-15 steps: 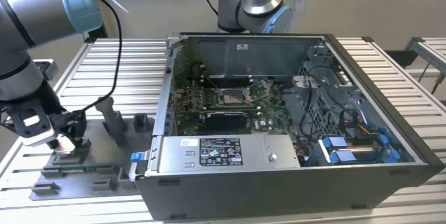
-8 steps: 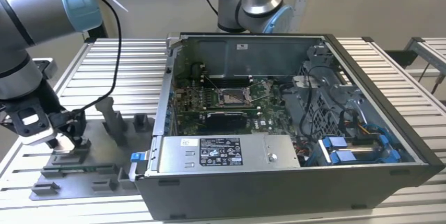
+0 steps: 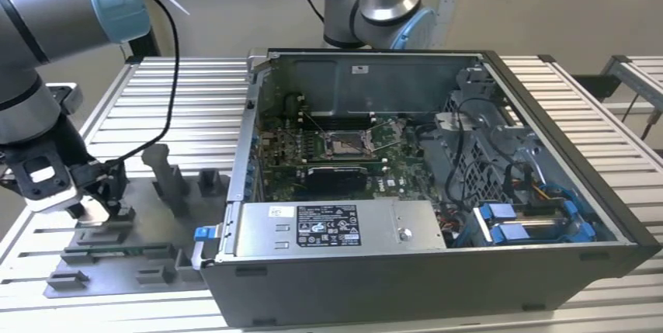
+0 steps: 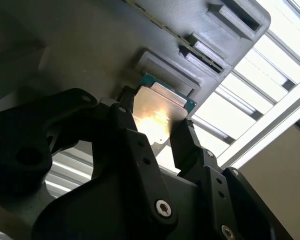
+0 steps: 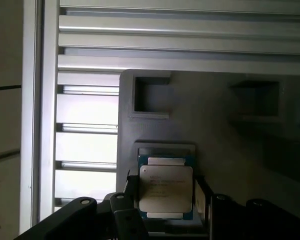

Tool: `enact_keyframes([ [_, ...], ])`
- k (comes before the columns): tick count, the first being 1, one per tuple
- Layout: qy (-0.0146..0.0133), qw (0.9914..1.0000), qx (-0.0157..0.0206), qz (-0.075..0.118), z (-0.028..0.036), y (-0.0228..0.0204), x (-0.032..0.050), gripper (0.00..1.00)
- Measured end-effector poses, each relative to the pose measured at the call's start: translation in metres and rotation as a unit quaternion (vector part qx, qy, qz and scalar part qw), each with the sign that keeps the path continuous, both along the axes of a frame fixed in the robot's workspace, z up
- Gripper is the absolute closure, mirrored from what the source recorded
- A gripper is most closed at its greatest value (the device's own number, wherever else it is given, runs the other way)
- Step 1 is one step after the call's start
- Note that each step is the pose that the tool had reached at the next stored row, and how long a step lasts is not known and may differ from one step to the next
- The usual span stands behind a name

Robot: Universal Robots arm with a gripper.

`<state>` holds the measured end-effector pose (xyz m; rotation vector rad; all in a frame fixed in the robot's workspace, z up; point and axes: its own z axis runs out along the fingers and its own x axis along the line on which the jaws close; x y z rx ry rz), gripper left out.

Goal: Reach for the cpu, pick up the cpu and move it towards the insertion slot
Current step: 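Pick up the cpu and move it towards the insertion slot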

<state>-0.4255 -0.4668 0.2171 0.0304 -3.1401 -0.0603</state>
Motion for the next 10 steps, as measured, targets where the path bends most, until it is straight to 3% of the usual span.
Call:
enact_keyframes([
  [10,0.0,1.0,0.0,0.0,0.011,0.0,0.0,1.0],
])
